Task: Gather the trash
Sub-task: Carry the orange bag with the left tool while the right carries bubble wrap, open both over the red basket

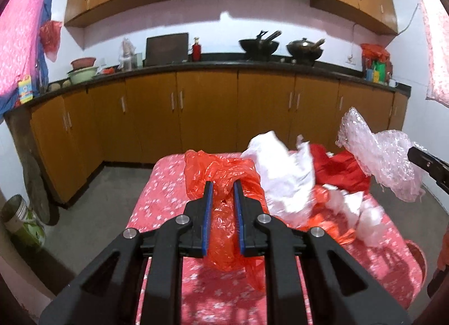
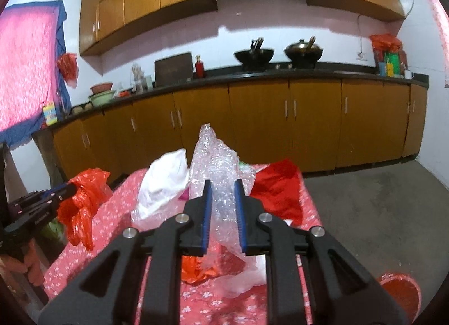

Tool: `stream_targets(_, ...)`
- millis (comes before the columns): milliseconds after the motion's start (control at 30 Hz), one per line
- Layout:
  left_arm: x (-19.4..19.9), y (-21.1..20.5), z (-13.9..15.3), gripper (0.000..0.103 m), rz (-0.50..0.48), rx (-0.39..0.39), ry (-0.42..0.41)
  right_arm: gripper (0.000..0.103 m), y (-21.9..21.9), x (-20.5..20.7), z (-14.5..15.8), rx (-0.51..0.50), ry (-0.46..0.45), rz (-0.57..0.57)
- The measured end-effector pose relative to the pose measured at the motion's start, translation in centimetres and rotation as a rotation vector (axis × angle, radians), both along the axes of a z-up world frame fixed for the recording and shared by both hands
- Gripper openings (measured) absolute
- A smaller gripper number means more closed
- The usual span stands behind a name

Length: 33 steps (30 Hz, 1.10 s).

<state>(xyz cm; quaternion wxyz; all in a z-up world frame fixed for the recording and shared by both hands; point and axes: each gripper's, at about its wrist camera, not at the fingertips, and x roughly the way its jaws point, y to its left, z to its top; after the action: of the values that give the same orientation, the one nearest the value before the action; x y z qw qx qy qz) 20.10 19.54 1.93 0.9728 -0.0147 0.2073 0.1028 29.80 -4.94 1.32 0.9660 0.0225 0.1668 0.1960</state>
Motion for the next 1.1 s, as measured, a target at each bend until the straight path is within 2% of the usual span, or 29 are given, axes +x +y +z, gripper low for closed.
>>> stream_targets(200,0.8,-4.6,0.9,0.015,-0.11,0.004,-0.031,0.017,-5.8,-0.8,0.5,0.011,-0.042,-0.154)
stream_targets(467,3.9,-13.0,0.3,0.015,-0.303,-0.06,-0.026,0.017,-16.0,-2.3,-2.1,-0.033,-0.038,-0.428)
stream_targets(633,5.3,-20.2,-1.7,0.015,-0.439,-0.082,0.019,0.017,-23.0,-3.6,-5.3,-0.046,0.025,-0.6)
stream_targets(800,6.1,-28.3,-4.1,0.015,-0.57,-0.066,0.073,0.017,-29.3,-4.8,-9.3,-0.059,0.104,-0.752)
stream_targets(933,6.3,-33.5,-6.2,0.015,-0.659,-0.042,0.117,0.017,-32.8,-4.9,-12.2,-0.052,0.174,-0.813)
stream_targets(1100,7.1,-40.1,-9.5,0.015,-0.744,0.004,0.208,0.017,-35.5,-4.7,-16.7,-0.038,0.285,-0.826)
